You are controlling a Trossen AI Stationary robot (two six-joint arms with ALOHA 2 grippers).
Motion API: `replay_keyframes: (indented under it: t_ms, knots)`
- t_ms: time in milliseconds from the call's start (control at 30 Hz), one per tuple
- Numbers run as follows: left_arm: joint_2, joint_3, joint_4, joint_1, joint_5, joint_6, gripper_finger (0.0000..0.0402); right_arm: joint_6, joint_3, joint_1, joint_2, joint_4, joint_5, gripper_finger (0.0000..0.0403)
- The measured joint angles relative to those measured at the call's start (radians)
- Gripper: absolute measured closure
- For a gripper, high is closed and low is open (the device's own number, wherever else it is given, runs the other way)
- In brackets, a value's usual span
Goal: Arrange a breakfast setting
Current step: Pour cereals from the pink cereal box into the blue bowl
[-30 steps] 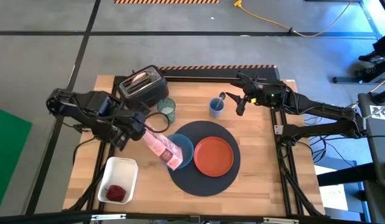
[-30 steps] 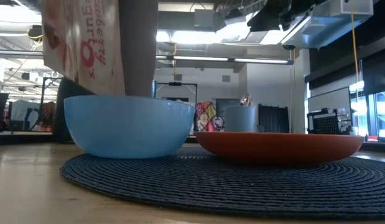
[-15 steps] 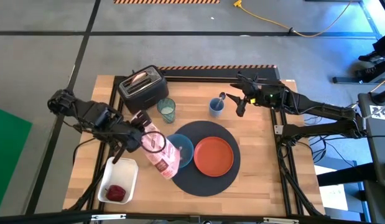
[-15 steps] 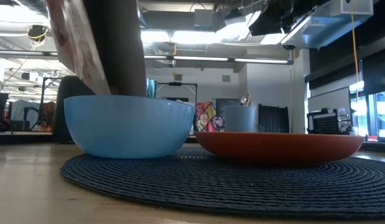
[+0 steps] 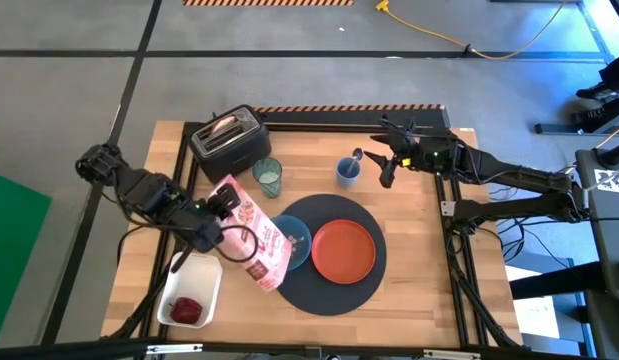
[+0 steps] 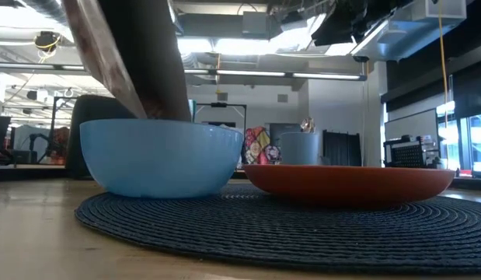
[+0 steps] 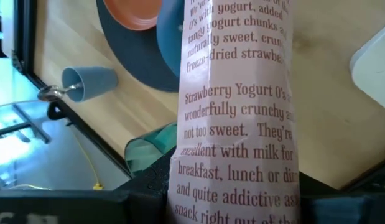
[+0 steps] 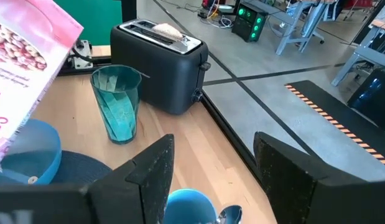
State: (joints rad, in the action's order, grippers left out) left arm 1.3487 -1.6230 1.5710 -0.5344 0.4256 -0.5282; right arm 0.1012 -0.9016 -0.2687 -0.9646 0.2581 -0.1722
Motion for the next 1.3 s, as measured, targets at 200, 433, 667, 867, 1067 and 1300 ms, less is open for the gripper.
replay_keyframes:
  t_ms: [200,433,667,867,1067,1300]
  knots:
    - [-0.005,0.000,0.000,-0.004,0.038,0.001,0.0262,-0.002,0.000,0.000,0.000,0.002,0.000,0.0191]
    - [0.007,0.000,0.002,-0.007,0.037,0.002,0.0262,-0.019,0.000,0.000,0.000,0.006,0.000,0.0191]
    - [-0.006,0.000,0.000,-0.003,0.030,0.021,0.0262,-0.019,0.000,0.000,0.000,0.007,0.001,0.0191]
    - [0.002,0.000,-0.001,0.005,0.035,-0.003,0.0262,-0.019,0.000,0.000,0.000,0.007,0.001,0.0191]
    - [-0.001,0.000,-0.001,0.016,0.034,-0.004,0.0262,-0.019,0.000,0.000,0.000,0.007,0.001,0.0191]
    - [-0.001,0.000,-0.001,0.038,0.030,-0.006,0.0262,-0.018,0.000,0.000,0.000,0.007,0.001,0.0191]
